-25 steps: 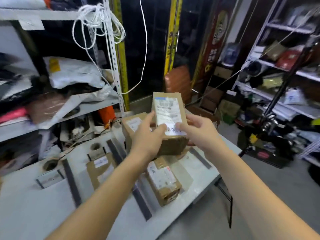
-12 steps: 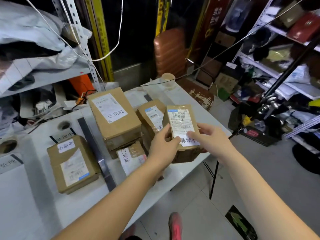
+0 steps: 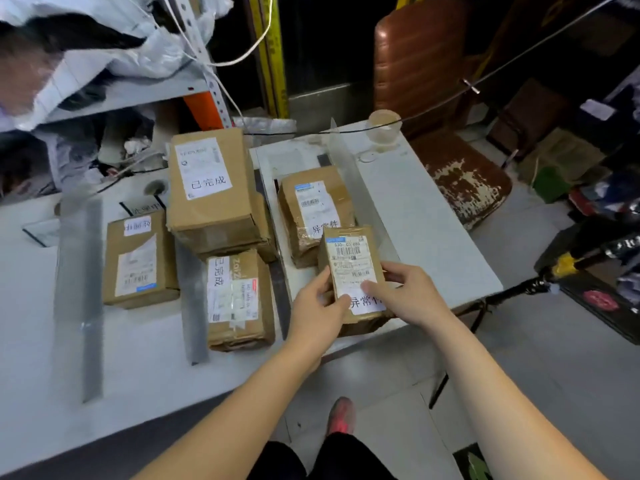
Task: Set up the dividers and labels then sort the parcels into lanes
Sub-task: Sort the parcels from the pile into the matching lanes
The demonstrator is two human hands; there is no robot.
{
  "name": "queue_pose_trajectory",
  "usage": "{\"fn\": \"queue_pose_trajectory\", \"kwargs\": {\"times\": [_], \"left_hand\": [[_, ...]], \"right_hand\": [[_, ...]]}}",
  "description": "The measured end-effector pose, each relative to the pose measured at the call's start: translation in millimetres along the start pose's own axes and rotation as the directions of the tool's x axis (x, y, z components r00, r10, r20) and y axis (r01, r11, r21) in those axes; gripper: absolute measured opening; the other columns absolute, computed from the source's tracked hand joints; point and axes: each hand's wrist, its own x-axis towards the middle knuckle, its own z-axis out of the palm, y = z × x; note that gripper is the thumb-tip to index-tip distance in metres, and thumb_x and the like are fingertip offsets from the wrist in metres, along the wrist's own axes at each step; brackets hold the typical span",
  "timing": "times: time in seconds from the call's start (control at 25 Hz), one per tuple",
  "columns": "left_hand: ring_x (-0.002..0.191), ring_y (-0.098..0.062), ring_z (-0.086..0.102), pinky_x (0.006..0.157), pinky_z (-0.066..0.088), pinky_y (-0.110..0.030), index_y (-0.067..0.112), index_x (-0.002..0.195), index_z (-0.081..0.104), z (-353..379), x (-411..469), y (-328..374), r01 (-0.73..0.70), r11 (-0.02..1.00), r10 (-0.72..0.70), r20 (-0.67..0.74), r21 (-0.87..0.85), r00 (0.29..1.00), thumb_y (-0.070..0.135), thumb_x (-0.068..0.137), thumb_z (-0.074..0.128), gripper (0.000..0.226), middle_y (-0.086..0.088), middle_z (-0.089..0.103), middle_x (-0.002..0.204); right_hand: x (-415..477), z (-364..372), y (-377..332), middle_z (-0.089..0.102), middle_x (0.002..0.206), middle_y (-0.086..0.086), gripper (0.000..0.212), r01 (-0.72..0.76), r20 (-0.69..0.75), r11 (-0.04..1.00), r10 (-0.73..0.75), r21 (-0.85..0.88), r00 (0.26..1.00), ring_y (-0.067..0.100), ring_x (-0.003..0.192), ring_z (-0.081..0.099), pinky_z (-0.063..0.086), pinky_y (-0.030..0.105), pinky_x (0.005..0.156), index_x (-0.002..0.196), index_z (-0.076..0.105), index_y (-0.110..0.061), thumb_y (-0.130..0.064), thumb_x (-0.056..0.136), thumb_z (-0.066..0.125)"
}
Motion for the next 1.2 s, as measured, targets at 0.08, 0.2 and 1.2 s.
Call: {"fn": "queue_pose_trajectory", "kwargs": {"times": [0.08, 0.2, 1.2], "left_hand": [[0.108, -0.004, 0.071, 0.091, 0.058, -0.024, 0.041, 0.137, 0.057, 3.6, 0.6, -11.4, 0.022, 1.0, -0.022, -0.026, -0.02, 0.999, -0.008, 0.093, 0.057, 0.066, 0.02, 0.074, 0.117], [0.107, -0.001, 0.07, 0.088, 0.057, -0.02, 0.05, 0.132, 0.052, 9.0, 3.6, -32.0, 0.063, 0.998, -0.065, -0.061, -0.03, 0.996, -0.008, 0.095, 0.055, 0.068, 0.03, 0.072, 0.109], [0.142, -0.012, 0.043, 0.114, 0.039, -0.032, 0.037, 0.154, 0.04, -112.6, -33.3, 32.6, -0.083, 0.862, 0.246, -0.269, 0.5, 0.931, 0.022, 0.091, 0.066, 0.069, 0.011, 0.047, 0.153]], "right_hand": [[6.0, 3.1, 12.5, 0.075, 0.117, -0.012, 0.041, 0.01, 0.032, 1.0, -0.01, -0.019, 0.999, -0.004, 0.106, 0.066, 0.056, 0.019, 0.088, 0.126, 0.072, -0.027, -0.023, 0.086, 0.077], [12.6, 11.1, 31.1, 0.075, 0.118, -0.012, 0.043, 0.009, 0.075, 1.0, -0.007, -0.027, 0.997, -0.005, 0.108, 0.066, 0.057, 0.03, 0.096, 0.127, 0.072, -0.028, -0.022, 0.085, 0.078], [6.7, 59.1, -105.7, 0.046, 0.157, -0.005, 0.066, 0.412, 0.144, 0.843, -0.386, -0.345, 0.911, 0.014, 0.145, 0.041, 0.035, 0.031, 0.114, 0.147, 0.052, -0.029, -0.038, 0.087, 0.076]]}}
